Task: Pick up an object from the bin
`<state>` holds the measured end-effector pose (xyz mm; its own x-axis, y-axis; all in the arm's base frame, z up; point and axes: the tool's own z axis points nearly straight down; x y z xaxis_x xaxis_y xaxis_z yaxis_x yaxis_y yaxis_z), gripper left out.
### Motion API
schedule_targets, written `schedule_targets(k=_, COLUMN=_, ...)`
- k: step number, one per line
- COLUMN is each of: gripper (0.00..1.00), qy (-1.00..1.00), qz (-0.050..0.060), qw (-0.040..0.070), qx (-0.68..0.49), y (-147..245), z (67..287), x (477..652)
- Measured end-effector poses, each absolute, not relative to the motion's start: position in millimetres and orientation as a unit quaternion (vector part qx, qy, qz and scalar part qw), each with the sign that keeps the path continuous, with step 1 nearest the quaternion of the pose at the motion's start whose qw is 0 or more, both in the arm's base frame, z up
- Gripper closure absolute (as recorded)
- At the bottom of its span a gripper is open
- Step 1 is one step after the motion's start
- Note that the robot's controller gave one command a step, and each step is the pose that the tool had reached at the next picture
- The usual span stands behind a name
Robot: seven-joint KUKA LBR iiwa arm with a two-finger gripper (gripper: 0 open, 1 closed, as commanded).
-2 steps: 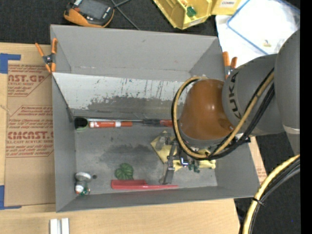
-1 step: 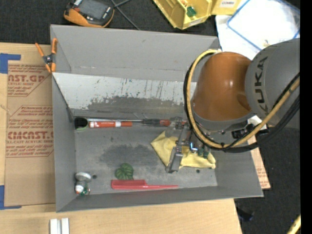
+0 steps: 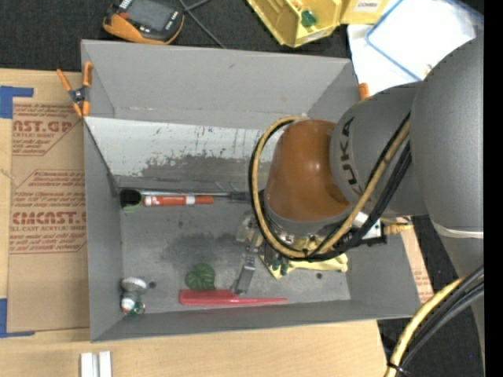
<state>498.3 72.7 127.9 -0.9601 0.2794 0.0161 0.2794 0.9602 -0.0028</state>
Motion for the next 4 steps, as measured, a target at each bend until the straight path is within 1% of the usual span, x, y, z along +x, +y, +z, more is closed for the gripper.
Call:
schedule_targets(k=1, gripper=0.00, qy=-0.994, qz=-0.004, qw=-0.010, qx=-0.111, y=65, z=218, x=515.5)
schedule_targets(k=2, gripper=0.00, qy=-0.996, qz=0.000, qw=0.009, qx=-0.084, y=103, z=117, x=573.0)
schedule_targets(k=3, gripper=0.00, qy=-0.986, qz=-0.003, qw=-0.007, qx=-0.167, y=102, z=91, x=479.6)
schedule_targets(k=4, gripper=0.00, qy=-0.992, qz=-0.001, qw=0.005, qx=-0.124, y=104, z=72, x=519.9)
